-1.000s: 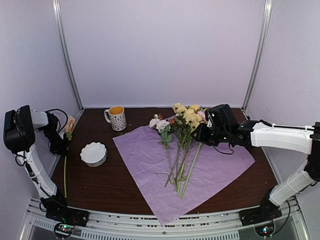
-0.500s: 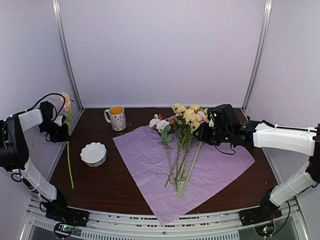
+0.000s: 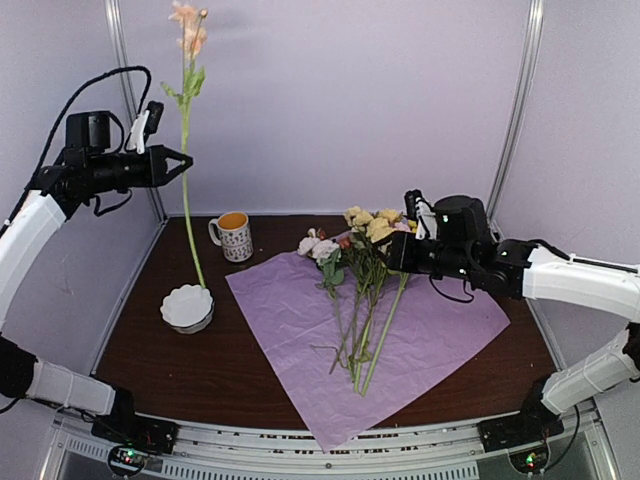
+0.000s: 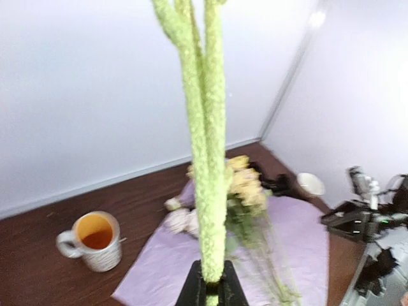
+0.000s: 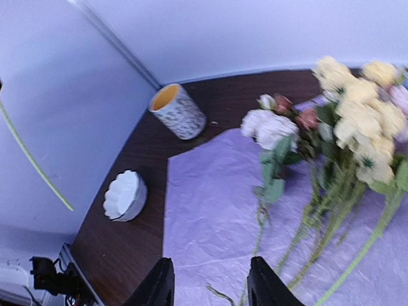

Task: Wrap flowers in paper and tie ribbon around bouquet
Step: Pick up the fake flower from the corner of the board, then pass from the left arm to the right, then place the fake flower on the flattened wrapping paper.

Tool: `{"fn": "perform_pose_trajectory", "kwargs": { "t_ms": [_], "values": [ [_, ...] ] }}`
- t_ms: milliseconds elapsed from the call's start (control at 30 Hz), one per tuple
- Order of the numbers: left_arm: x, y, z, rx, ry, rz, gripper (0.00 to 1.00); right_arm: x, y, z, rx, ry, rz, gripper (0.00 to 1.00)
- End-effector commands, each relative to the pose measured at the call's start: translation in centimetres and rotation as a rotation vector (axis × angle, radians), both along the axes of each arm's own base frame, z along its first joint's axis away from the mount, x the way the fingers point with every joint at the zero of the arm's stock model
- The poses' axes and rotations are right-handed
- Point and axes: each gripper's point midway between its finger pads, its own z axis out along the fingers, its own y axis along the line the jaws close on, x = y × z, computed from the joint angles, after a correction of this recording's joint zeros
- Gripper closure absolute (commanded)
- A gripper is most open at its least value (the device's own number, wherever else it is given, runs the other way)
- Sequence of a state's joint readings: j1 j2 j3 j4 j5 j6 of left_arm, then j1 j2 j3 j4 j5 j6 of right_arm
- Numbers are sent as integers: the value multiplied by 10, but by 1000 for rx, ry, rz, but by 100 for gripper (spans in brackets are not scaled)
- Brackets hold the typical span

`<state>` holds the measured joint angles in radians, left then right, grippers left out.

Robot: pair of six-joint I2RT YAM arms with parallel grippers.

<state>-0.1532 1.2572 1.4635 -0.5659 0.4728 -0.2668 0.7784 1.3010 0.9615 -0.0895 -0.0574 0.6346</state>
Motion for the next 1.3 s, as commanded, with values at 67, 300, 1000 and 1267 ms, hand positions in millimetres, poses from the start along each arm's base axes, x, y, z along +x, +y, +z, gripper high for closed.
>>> {"fn": "perform_pose_trajectory", "kwargs": {
  "t_ms": [67,300,1000,1267],
  "values": [
    [-37,-140,40,-307,-58,-461,100,-45,78,101,174,-285,384,51],
    [-67,-233,42,-375,-50,-740,100,-53,122,113,196,-292,461,18],
    [-29,-225,-77,8,202,-503,51,7,63,1,150,96,-25,100],
    [-9,-153,-203,492,406,-229,48,5,49,-97,106,358,-119,100]
  ]
}}
